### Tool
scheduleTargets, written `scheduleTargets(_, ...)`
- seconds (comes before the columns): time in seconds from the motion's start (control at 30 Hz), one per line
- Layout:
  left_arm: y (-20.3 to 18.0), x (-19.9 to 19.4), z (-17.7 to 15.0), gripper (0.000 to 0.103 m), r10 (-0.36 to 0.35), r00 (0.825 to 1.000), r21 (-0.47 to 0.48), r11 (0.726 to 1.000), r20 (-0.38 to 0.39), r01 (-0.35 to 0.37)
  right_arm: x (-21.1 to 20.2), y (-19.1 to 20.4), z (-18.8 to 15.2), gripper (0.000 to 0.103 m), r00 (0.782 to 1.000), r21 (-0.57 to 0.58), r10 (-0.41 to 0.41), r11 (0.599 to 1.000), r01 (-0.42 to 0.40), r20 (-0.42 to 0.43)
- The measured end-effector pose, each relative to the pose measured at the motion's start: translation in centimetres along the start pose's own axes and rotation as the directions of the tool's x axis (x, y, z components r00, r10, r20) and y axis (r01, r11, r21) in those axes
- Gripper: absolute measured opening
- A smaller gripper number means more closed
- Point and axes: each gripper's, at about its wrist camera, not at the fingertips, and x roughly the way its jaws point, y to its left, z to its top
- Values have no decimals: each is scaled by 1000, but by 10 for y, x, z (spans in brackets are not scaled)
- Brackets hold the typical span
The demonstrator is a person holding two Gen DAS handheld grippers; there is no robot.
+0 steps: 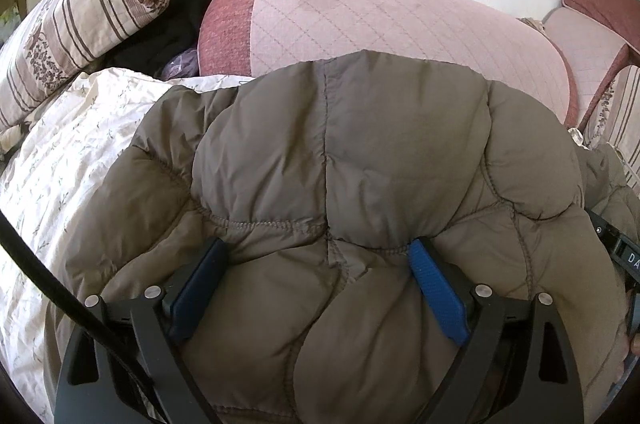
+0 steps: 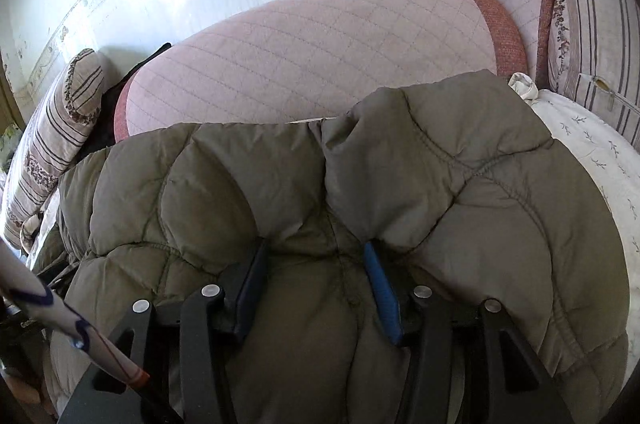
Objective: Fold large clothes
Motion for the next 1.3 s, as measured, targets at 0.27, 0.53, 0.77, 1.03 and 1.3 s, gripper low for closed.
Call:
scheduleTargets(0.27,0,0,0,94,6,1000,1,1000,-5,-6,0,3,1,54,1000,-2,-6,1000,6,-1)
scheduleTargets(0.53,1,1,0,95,10,1000,0,1000,-6,-10,1,3,1,54,1000,-5,-8,1000,8,-2)
scheduleTargets(0.77,2,-1,-1,95,8,1000,-6,1000,4,-8,0,3,0,54,1000,-8,-11,1000,11,3)
scheduleTargets(1.03,5,-5,-4,95,-6,1000,-22,1000,14,6,-1,4,-1,55,1000,-7,-15,1000,15,8)
scheduleTargets(1.3,9,-40,-2,95,-17,1000,-60,998,-15,16,-49,17,2,60,999,17,-17,1000,16,30)
